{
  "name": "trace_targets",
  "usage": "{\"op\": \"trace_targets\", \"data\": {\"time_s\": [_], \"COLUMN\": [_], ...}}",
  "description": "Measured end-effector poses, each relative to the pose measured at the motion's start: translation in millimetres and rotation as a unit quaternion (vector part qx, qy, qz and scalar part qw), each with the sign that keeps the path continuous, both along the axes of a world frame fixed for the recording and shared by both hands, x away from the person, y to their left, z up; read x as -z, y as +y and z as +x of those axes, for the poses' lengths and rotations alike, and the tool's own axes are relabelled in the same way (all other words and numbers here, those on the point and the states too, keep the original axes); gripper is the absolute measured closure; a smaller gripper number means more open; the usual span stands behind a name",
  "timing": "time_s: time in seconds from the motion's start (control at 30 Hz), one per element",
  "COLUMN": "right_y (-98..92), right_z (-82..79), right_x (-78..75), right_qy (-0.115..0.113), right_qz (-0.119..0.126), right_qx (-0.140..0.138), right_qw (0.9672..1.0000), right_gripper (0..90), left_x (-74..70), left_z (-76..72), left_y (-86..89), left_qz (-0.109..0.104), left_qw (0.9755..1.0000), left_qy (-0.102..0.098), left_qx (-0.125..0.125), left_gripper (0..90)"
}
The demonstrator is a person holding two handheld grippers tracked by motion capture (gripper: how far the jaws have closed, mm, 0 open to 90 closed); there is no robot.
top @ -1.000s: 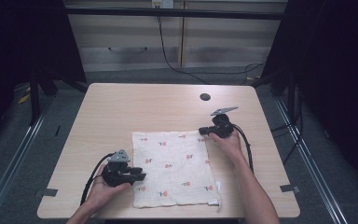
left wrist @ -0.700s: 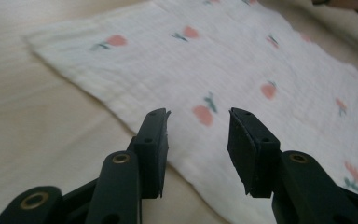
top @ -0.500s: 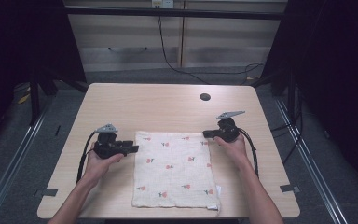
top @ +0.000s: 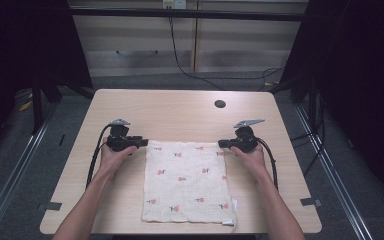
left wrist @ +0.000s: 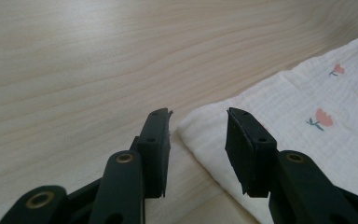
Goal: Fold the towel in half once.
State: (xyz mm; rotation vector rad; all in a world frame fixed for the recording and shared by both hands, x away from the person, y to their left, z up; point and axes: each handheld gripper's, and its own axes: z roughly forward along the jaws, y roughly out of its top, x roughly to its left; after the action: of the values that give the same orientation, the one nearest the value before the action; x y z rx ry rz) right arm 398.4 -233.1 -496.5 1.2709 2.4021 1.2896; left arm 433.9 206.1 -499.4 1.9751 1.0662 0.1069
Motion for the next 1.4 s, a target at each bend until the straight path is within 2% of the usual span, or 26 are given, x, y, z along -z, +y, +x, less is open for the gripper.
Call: {"op": "trace_targets", "data": {"time_s": [0.07, 0.1, 0.23, 0.3, 0.4, 0.5, 0.57, 0.6, 0.7, 0.8, 0.93, 0.97, 1.03, 1.07, 1.1, 1.13, 1.17, 1.2, 1.4], "right_y": [-0.3, -0.2, -2.2, -2.7, -1.8, -0.9, -0.8, -0.8, -0.3, -1.0, -2.1, -2.5, -2.8, -2.8, -3.2, -3.7, -4.5, -4.6, -3.9], "right_z": [-0.7, -1.0, -1.3, -1.4, -1.4, -1.8, -1.7, -1.7, -1.5, -1.5, -1.0, -1.2, -1.6, -1.6, -1.5, -1.2, -0.8, -0.9, -1.6], "right_x": [-2.7, -3.6, -5.6, -5.2, -4.2, -3.8, -3.6, -3.6, -3.8, -4.8, -6.0, -6.7, -8.2, -9.1, -10.0, -11.1, -12.1, -13.6, -23.1], "right_qy": [-0.003, -0.001, -0.005, -0.008, -0.007, -0.007, -0.008, -0.008, -0.006, -0.008, -0.008, -0.008, -0.007, -0.007, -0.008, -0.01, -0.013, -0.011, -0.025], "right_qz": [0.002, 0.002, 0.005, 0.004, 0.003, 0.003, 0.006, 0.006, 0.003, 0.007, 0.007, 0.009, 0.009, 0.009, 0.009, 0.011, 0.012, 0.013, 0.014], "right_qx": [0.0, 0.0, 0.003, 0.002, 0.001, 0.0, 0.0, 0.001, 0.002, 0.004, 0.002, 0.003, 0.004, 0.004, 0.004, 0.004, 0.005, 0.006, 0.003], "right_qw": [1.0, 1.0, 1.0, 1.0, 1.0, 1.0, 1.0, 0.9999, 1.0, 0.9999, 0.9999, 0.9999, 0.9999, 0.9999, 0.9999, 0.9999, 0.9998, 0.9998, 0.9996], "right_gripper": [88.1, 88.1, 88.1, 88.1, 88.0, 88.1, 88.1, 88.1, 88.1, 88.1, 88.1, 88.1, 88.1, 88.1, 88.1, 88.1, 88.1, 88.1, 88.1], "left_x": [1.9, 2.9, 3.3, 4.6, 6.4, 6.8, 7.9, 7.8, 8.0, 8.8, 8.7, 9.4, 8.9, 8.4, 7.1, 5.9, 3.9, 1.9, -10.0], "left_z": [0.8, 1.2, 4.1, 3.9, 4.8, 4.2, 3.4, 2.5, 0.9, -2.3, -1.6, -1.8, -2.0, -2.2, -2.0, -2.4, -2.2, -2.3, -3.4], "left_y": [-4.2, -6.5, -9.3, -13.0, -16.3, -20.2, -22.9, -24.0, -26.3, -28.9, -27.1, -27.4, -25.5, -25.3, -24.2, -23.4, -21.5, -20.9, -18.0], "left_qz": [0.009, 0.021, 0.03, 0.046, 0.044, 0.054, 0.047, 0.052, 0.06, 0.065, 0.055, 0.044, 0.038, 0.029, 0.03, 0.017, 0.01, 0.0, -0.011], "left_qw": [0.9999, 0.9997, 0.9995, 0.9989, 0.999, 0.9983, 0.9986, 0.9982, 0.9975, 0.9965, 0.9976, 0.9984, 0.9988, 0.9993, 0.9993, 0.9997, 0.9996, 0.9998, 0.9994], "left_qy": [-0.001, -0.002, 0.0, -0.004, -0.009, -0.021, -0.023, -0.027, -0.034, -0.042, -0.028, -0.024, -0.017, -0.01, -0.01, -0.006, -0.007, -0.008, -0.008], "left_qx": [0.006, 0.007, 0.002, 0.004, 0.004, 0.007, 0.012, 0.012, 0.012, 0.031, 0.031, 0.027, 0.026, 0.021, 0.019, 0.019, 0.025, 0.02, 0.033], "left_gripper": [60.1, 60.1, 59.1, 59.1, 59.0, 59.0, 59.0, 59.1, 67.2, 81.6, 87.2, 87.5, 87.8, 87.9, 87.9, 87.9, 87.9, 87.9, 87.9]}}
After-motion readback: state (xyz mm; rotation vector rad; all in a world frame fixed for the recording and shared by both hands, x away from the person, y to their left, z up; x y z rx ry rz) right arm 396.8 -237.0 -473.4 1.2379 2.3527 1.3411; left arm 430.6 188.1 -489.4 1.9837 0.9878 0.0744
